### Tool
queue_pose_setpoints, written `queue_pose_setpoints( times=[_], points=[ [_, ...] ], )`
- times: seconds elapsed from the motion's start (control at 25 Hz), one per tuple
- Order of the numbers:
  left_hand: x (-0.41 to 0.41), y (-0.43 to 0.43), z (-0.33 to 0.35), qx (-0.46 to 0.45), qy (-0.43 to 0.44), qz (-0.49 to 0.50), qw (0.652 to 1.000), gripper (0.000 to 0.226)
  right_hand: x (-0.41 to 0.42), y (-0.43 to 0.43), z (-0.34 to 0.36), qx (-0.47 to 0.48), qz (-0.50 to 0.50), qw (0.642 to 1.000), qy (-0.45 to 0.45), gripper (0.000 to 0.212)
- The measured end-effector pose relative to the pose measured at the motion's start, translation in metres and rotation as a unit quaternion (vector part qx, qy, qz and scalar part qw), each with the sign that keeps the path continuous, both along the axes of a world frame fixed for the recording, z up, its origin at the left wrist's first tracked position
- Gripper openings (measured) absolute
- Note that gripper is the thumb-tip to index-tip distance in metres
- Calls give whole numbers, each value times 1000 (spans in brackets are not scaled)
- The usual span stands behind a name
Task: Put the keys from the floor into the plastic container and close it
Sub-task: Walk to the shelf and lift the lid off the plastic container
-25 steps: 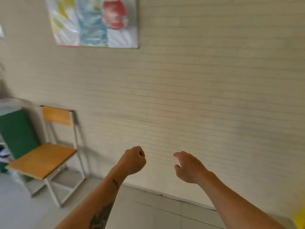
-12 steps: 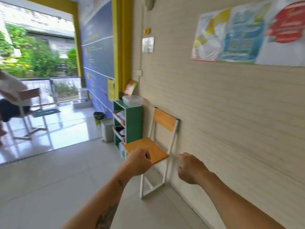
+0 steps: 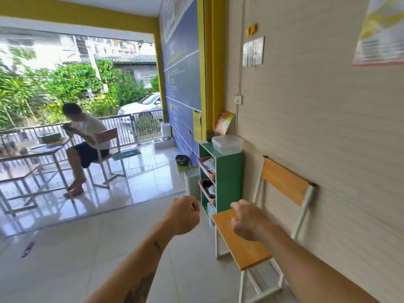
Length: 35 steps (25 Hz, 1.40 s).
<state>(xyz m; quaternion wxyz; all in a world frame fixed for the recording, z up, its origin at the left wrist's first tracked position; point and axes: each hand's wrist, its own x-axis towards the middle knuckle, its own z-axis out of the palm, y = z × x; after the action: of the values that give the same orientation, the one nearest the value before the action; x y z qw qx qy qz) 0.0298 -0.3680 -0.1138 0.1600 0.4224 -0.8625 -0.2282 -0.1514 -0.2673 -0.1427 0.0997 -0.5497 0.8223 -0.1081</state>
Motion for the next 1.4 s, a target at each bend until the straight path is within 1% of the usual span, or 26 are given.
queue_pose_setpoints(
  times=[0.16,0.28,0.36,0.52,0.64,0.8,0.92,1.0,1.08,1.2,1.4],
  points=[
    [-24,-80,5,-7,17,37,999,19,-33,-86,13,-12,19,1000,3,52],
    [-44,-149,7,-5,11,35,999,20,-54,-152,21,-21,18,1000,7,51],
    [-59,-196,7,-13,9,22,1000,21,-67,-195,23,-22,3,1000,11,50],
    [-87,-297,7,-15,37,-22,999,23,-93,-284,24,-30,-45,998,21,51],
    [-107,-368,9,-18,34,-58,998,22,-109,-342,24,-31,-82,996,12,49],
    [-145,-455,7,-23,43,-84,995,20,-140,-417,21,-29,-105,994,-7,52],
    [-188,-514,-3,-19,33,-102,994,18,-182,-475,9,-32,-116,993,-15,49],
    [-222,-552,-8,-11,28,-104,994,16,-217,-514,2,-45,-120,991,-21,50],
    [-262,-588,-14,5,40,-104,994,16,-257,-555,-4,-53,-120,991,-25,51],
    [-315,-633,-18,24,57,-103,993,17,-306,-610,-8,-41,-114,992,-27,49],
    [-390,-706,-28,44,75,-106,991,18,-364,-687,-15,-27,-117,993,-18,52]
  ],
)
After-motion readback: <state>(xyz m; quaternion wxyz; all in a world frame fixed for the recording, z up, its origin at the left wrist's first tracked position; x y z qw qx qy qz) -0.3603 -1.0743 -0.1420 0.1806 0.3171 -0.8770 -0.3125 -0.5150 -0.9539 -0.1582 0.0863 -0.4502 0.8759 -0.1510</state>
